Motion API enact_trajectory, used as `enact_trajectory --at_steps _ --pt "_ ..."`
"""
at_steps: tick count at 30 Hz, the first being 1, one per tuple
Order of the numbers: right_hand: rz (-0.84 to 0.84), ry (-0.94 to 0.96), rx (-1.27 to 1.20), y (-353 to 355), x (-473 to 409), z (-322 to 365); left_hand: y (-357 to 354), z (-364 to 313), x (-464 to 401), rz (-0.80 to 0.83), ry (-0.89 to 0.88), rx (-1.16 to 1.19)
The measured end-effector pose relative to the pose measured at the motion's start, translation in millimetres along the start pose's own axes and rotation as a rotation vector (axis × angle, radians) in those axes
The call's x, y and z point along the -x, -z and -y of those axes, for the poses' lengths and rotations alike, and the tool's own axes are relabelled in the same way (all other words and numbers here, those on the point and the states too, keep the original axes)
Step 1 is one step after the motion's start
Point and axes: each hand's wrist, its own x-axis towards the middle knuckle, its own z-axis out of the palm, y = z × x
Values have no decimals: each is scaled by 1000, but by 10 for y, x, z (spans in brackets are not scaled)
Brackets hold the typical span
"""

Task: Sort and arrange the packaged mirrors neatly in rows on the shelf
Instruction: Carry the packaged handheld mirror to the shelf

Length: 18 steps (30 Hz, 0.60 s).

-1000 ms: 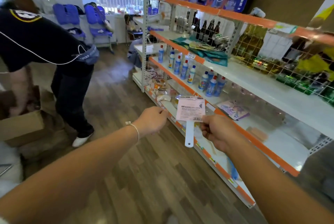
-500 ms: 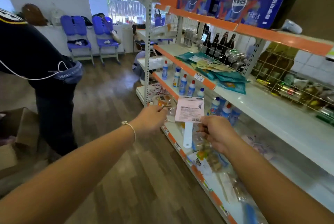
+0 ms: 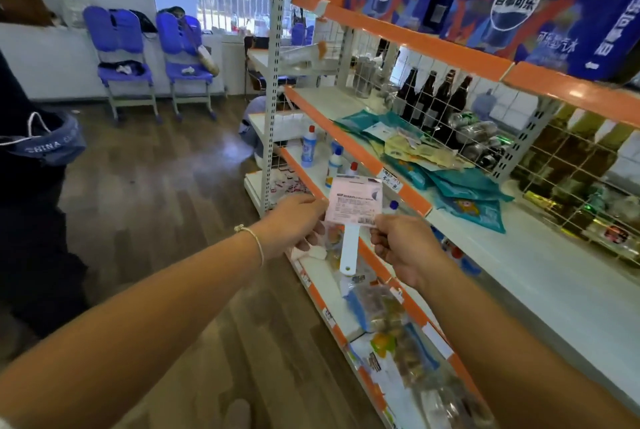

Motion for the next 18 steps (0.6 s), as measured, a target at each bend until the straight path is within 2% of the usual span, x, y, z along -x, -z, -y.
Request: enact_trajectory --at_steps 4,11,18 --pt "-44 -41 -25 -323 -691 232 273 -161 -731 61 47 122" --pt "-72 -49 -45 -796 -1819 621 748 -371 -2067 123 108 182" --pt "-124 -29 -35 -954 -2688 884 867 -495 -3084 174 169 183"
